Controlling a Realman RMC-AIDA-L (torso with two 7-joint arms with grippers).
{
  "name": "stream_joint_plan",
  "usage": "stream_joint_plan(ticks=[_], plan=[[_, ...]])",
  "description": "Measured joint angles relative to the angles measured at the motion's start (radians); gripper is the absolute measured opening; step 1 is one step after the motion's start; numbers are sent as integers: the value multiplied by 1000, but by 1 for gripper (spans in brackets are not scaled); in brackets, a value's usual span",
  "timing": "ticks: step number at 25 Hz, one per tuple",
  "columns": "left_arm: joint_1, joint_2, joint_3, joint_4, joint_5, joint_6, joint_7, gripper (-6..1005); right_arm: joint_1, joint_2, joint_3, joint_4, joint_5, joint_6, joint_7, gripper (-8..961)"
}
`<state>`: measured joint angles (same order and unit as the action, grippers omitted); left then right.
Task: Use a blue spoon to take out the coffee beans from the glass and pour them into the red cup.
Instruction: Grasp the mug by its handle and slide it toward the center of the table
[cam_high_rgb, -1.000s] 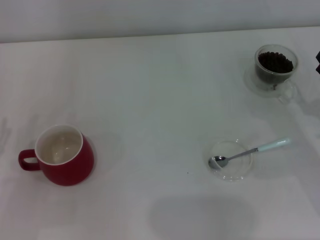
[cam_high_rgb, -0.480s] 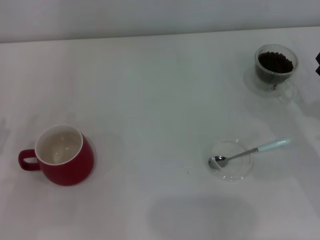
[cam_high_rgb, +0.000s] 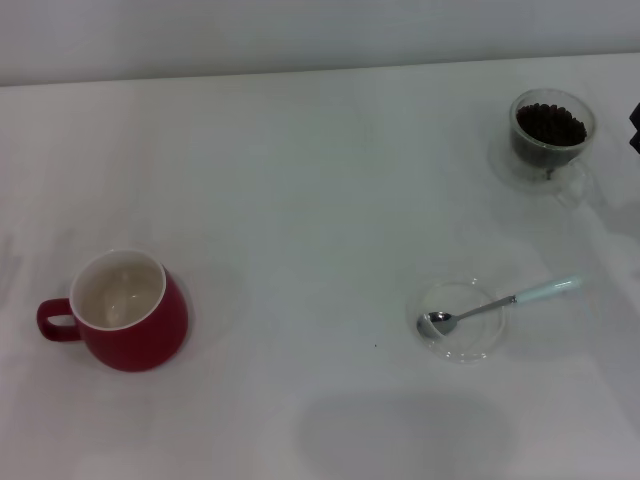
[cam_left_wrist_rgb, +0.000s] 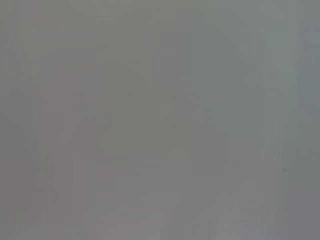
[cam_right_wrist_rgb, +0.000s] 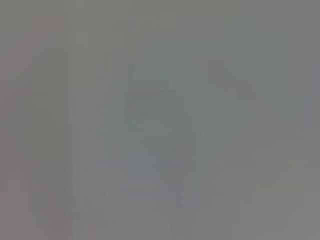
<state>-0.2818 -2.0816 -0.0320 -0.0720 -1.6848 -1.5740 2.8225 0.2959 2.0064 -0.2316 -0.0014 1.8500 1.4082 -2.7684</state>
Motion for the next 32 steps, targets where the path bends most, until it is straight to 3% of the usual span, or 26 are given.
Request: stream_joint_plan(ticks=[8, 16, 25, 32], plan=[[4, -3, 3, -6, 1, 61, 0, 876, 3, 1, 0, 0, -2, -7, 0, 865], [55, -6, 7, -23, 42, 115, 1, 875, 3, 2, -3, 0, -4, -26, 0, 866], [74, -7, 8, -70, 170, 206, 2, 876, 11, 2, -12, 0, -9, -39, -1, 866], [144, -8, 9, -103, 229, 189, 3, 876, 2, 2, -12, 0, -9, -46, 0, 866]])
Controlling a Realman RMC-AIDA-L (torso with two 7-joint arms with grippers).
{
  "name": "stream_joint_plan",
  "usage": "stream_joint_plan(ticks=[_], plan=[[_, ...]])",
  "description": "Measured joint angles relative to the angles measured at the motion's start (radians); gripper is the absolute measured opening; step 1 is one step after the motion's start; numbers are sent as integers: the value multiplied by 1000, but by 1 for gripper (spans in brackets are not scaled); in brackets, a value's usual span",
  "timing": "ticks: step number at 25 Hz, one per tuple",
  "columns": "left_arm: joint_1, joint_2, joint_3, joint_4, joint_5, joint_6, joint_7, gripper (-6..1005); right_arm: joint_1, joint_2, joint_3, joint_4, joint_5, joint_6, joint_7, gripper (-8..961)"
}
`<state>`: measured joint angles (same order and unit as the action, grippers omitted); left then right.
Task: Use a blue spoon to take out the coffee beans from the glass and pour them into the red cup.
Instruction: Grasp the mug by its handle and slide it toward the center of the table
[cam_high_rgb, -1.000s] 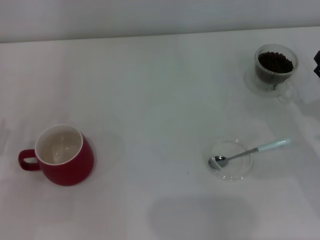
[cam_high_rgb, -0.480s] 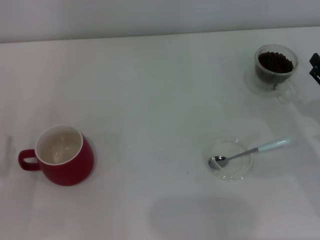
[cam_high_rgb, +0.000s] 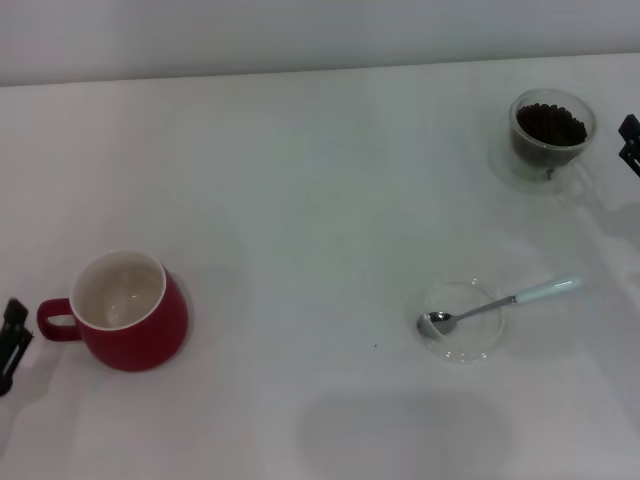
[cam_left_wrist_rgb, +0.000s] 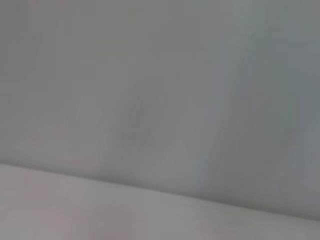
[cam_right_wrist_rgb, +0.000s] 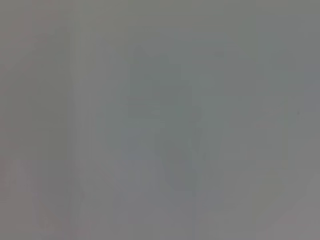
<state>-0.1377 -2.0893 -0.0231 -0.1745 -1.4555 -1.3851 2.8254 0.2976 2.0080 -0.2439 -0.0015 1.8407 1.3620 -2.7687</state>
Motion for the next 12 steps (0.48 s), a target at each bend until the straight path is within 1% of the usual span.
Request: stream_joint_plan(ticks=[6, 12], plan=[[43, 0, 10, -9, 32, -2, 0, 875, 0, 0, 0, 9, 0, -8, 0, 866], [39, 0, 11, -15, 82, 25, 0, 875, 1, 0, 0, 11, -1, -17, 0, 866]])
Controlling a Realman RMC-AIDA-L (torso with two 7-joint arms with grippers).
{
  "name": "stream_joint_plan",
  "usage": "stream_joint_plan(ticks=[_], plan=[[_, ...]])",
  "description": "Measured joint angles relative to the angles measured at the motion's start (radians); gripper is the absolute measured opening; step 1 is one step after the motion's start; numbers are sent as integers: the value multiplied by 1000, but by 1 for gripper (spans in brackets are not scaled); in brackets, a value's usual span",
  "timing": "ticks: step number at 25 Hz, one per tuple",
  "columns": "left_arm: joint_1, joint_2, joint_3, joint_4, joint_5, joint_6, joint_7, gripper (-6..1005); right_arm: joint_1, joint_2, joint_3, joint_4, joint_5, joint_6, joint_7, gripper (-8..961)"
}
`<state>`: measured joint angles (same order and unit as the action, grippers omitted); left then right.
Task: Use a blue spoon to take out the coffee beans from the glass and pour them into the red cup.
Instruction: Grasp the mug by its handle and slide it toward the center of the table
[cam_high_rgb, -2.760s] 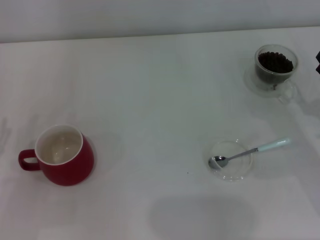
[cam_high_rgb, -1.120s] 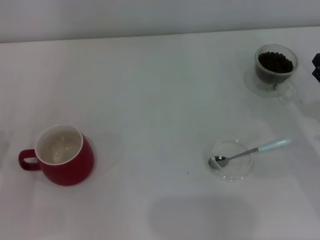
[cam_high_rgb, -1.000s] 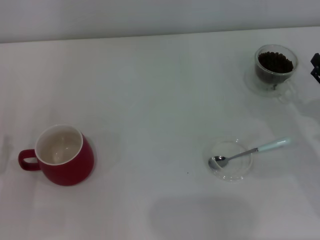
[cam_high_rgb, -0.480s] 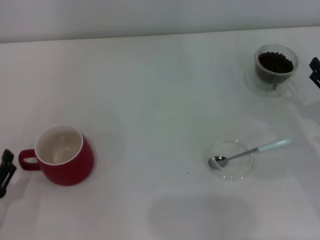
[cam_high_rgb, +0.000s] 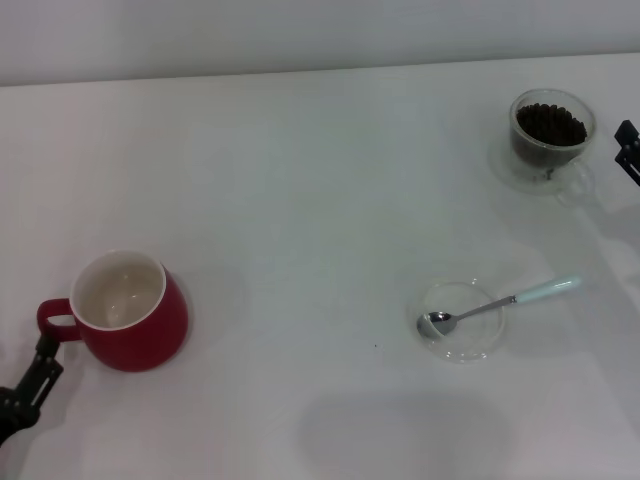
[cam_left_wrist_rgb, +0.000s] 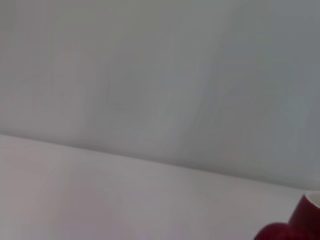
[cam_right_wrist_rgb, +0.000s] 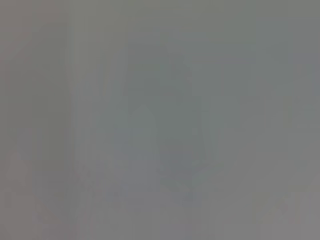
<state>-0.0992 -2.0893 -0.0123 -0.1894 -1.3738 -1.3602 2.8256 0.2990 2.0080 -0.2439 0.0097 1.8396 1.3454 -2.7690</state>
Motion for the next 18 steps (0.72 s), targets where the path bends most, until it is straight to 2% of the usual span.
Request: stream_joint_plan(ticks=[18], plan=[[-76, 5, -1, -5, 5, 82, 0, 874, -10, -2, 2, 1, -2, -1, 0, 865]])
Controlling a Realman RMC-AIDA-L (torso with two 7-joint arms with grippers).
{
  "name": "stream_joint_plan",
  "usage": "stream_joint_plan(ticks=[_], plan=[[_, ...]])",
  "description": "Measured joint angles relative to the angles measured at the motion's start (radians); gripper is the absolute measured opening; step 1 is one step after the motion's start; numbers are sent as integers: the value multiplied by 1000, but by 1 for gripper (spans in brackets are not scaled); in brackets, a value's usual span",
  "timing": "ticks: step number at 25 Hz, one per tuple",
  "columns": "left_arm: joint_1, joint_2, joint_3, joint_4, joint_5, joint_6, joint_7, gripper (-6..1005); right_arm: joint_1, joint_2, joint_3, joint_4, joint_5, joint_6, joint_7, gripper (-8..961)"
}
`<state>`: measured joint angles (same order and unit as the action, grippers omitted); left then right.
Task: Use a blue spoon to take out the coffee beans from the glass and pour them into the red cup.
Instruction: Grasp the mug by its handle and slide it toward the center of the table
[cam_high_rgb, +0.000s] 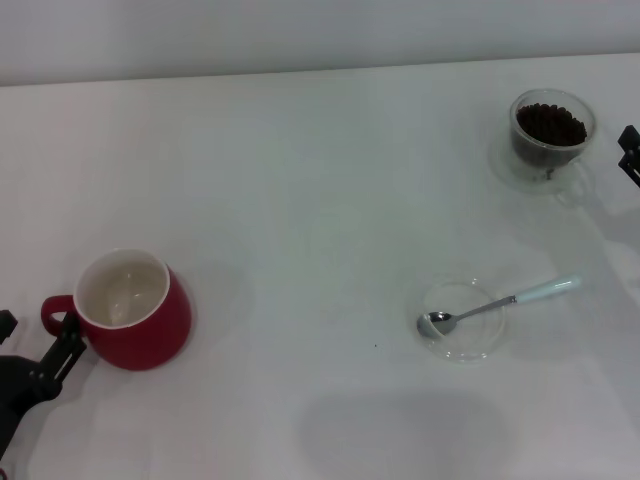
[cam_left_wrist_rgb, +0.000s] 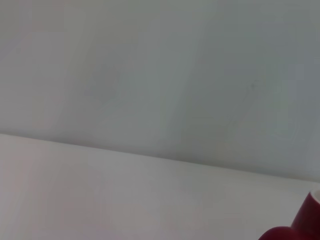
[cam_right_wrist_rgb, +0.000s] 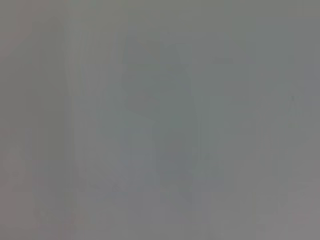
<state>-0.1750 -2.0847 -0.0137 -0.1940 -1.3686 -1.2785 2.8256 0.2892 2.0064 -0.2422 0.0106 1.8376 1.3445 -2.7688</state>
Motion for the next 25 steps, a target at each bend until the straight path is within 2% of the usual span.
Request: stream_joint_plan(ticks=[9, 25], plan=[[-34, 0, 2, 2, 4, 20, 0, 876, 7, 0, 5, -3, 3, -15, 0, 865], [-106, -4, 1, -2, 95, 73, 0, 875, 22, 2, 8, -5, 8, -27, 0, 865]])
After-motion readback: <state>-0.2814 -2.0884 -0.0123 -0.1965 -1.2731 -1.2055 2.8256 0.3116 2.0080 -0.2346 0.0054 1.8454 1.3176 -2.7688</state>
